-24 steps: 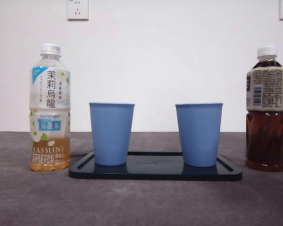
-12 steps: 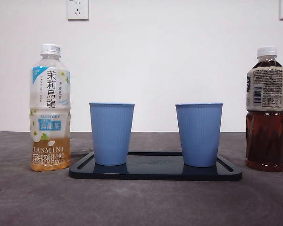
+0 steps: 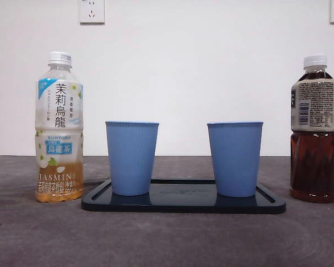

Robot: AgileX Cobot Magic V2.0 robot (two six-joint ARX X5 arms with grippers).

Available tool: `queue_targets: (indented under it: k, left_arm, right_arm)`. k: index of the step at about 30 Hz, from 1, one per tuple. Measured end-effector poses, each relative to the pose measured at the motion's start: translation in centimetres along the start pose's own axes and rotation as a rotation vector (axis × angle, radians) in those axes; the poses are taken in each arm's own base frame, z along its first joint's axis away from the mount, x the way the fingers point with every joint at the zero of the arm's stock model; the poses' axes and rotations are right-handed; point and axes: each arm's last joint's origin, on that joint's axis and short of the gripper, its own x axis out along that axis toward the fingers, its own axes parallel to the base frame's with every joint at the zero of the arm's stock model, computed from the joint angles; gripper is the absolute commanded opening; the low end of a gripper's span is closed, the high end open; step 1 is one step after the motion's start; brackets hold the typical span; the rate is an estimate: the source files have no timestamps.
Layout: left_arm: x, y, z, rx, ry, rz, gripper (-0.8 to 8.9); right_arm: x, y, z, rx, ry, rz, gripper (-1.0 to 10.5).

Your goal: Pour the drink into the cup

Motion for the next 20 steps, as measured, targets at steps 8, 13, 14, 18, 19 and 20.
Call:
queue_targets:
  k: [8,13,14,18,19,20]
  left_arm:
    - [0.4,-2.6,4.6,-0.018,0.180,-0.188,0.15]
    - [1.2,-3.8,6.3,0.012,0.280,-0.329,0.15]
    - [1.4,-4.0,6.5,0.023,0.293,-0.358,0.15]
    - [1.8,-4.7,6.2,0.084,0.359,-0.477,0.15]
    - [1.9,-4.9,6.0,0.103,0.373,-0.494,0.15]
    - [1.9,-5.0,5.9,0.122,0.379,-0.509,0.15]
  right_arm:
    - [0.2,2.2,4.2,-0.024,0.152,0.152,0.1]
    - [0.9,3.2,5.1,-0.076,0.264,0.242,0.1]
    - [1.0,3.4,5.2,-0.088,0.290,0.257,0.1]
    - [1.0,4.1,5.1,-0.163,0.382,0.330,0.1]
    - [0.9,4.2,5.1,-0.190,0.389,0.351,0.1]
    - [0.9,4.3,5.0,-0.211,0.390,0.366,0.1]
